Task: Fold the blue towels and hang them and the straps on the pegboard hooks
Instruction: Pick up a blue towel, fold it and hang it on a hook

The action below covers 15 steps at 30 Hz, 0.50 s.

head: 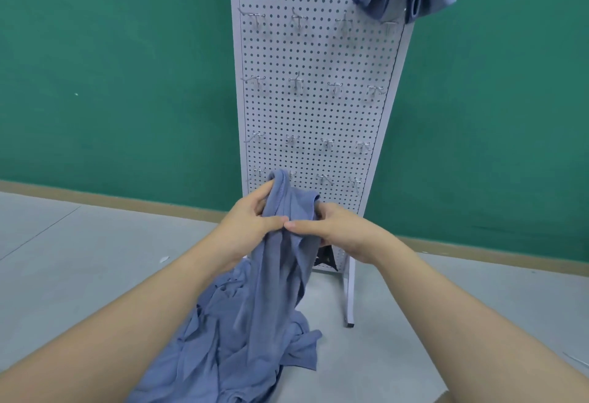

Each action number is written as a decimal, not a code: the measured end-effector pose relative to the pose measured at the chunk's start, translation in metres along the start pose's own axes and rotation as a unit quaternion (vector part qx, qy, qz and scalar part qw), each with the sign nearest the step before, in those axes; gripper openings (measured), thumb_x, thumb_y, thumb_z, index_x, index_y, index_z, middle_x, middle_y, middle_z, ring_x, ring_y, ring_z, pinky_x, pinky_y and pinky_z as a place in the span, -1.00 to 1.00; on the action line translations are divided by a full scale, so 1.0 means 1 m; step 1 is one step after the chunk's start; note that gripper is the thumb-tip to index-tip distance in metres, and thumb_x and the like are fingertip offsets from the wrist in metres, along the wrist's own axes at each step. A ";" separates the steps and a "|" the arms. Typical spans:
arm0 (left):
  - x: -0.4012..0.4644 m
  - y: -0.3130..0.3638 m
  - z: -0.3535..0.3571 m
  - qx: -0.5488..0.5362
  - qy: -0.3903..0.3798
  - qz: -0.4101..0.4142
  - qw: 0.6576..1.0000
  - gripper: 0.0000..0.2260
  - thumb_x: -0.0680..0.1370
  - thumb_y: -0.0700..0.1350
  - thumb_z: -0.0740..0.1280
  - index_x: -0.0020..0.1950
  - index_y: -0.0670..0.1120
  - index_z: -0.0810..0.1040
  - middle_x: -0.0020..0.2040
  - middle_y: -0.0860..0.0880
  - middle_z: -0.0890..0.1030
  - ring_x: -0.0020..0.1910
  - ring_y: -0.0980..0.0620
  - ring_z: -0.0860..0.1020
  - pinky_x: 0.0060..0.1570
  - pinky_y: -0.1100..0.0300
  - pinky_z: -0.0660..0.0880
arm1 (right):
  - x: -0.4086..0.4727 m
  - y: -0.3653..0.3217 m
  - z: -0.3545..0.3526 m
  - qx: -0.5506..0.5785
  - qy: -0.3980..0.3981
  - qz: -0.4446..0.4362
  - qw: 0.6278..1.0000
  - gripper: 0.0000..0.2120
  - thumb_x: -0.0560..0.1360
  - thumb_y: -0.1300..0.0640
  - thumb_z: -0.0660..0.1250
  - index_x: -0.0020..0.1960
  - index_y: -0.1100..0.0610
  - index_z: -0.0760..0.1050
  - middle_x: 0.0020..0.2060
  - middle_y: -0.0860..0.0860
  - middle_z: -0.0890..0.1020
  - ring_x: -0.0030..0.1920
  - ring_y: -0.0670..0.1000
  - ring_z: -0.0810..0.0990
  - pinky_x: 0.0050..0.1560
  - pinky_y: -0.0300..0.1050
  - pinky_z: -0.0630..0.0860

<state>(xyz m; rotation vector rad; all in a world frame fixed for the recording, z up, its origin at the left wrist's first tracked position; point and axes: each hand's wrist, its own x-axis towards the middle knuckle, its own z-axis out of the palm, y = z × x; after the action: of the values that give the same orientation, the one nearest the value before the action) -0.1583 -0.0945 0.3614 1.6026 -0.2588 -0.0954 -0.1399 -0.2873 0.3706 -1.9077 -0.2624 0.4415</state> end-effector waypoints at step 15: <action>0.026 -0.021 -0.022 0.030 0.164 0.010 0.986 -0.79 0.72 -0.05 0.24 0.05 -0.04 0.67 0.02 -0.04 0.75 0.07 -0.02 0.69 0.20 -0.02 0.59 | -0.016 0.029 -0.053 -0.151 0.255 0.091 0.951 -0.61 0.74 0.00 0.03 0.03 0.21 0.52 -0.05 0.26 0.70 -0.12 0.21 0.74 0.13 0.15 0.64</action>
<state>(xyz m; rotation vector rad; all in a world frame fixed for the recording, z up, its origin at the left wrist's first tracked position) -0.1262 -0.0787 0.3444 1.6478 -0.0219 0.1916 -0.1325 -0.3486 0.3637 -2.2807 0.2010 0.0141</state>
